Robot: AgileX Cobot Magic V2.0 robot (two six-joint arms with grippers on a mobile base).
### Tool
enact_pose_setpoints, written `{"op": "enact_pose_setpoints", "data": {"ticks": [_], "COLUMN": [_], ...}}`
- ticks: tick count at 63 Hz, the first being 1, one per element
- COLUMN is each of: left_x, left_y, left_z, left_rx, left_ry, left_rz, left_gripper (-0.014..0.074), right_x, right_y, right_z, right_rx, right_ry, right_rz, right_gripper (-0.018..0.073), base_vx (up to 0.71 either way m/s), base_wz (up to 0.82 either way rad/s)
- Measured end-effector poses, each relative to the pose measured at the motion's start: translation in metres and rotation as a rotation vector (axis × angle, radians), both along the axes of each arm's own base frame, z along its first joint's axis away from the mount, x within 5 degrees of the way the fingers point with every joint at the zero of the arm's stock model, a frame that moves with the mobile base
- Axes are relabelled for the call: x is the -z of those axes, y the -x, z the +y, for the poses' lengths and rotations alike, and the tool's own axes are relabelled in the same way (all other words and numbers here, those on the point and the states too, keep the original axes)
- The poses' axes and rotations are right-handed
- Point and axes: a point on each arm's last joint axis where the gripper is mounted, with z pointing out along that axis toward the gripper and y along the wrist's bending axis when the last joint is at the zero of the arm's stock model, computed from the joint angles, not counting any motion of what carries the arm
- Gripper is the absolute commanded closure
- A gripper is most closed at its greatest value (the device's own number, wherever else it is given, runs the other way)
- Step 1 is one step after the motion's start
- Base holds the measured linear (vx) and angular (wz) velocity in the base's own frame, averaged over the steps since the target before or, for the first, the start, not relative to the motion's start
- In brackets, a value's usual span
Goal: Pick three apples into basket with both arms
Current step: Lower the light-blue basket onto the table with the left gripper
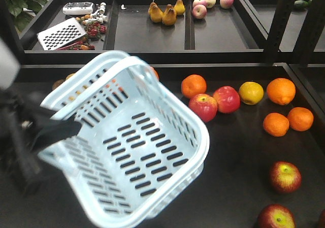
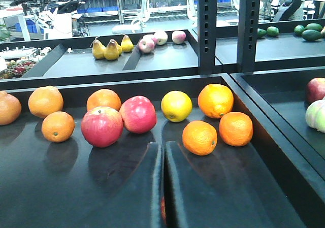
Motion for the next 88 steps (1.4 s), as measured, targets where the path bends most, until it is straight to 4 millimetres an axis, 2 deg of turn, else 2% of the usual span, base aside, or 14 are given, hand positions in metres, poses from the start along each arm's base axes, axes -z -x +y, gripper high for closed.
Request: {"op": "enact_pose_setpoints", "data": {"ticks": [8,16,29,42,56,66,88], "left_x": [-0.004,0.005,0.037,0.061,0.093,0.108,0.113], "left_y": [-0.036,-0.069,-0.12,-0.154,-0.179,-0.188,-0.19], "left_z": [-0.019,-0.037,-0.069,-0.094,-0.108,-0.113,-0.115], "left_rx": [0.064,0.135,0.267,0.368,0.427,0.437,0.444], "left_ry": [-0.074,-0.146,-0.2,-0.188,-0.217,-0.226,-0.232], "left_rz": [-0.006,0.02,0.071,0.109,0.162,0.192,0.207], "left_gripper": [0.0603,0.0603,0.0603,0.0603,0.0603,0.0603,0.0561], "right_x": [0.0,0.0,0.0,0.0,0.0,0.0,0.0], "right_y": [0.0,0.0,0.0,0.0,0.0,0.0,0.0], "right_z": [0.0,0.0,0.0,0.0,0.0,0.0,0.0], "right_rx": [0.0,0.0,0.0,0.0,0.0,0.0,0.0], "right_ry": [0.0,0.0,0.0,0.0,0.0,0.0,0.0], "right_rz": [0.0,0.0,0.0,0.0,0.0,0.0,0.0], "right_gripper": [0.0564,0.0564,0.0564,0.0564,0.0564,0.0564,0.0564], "base_vx": [0.0,0.0,0.0,0.0,0.0,0.0,0.0], "base_wz": [0.0,0.0,0.0,0.0,0.0,0.0,0.0]}}
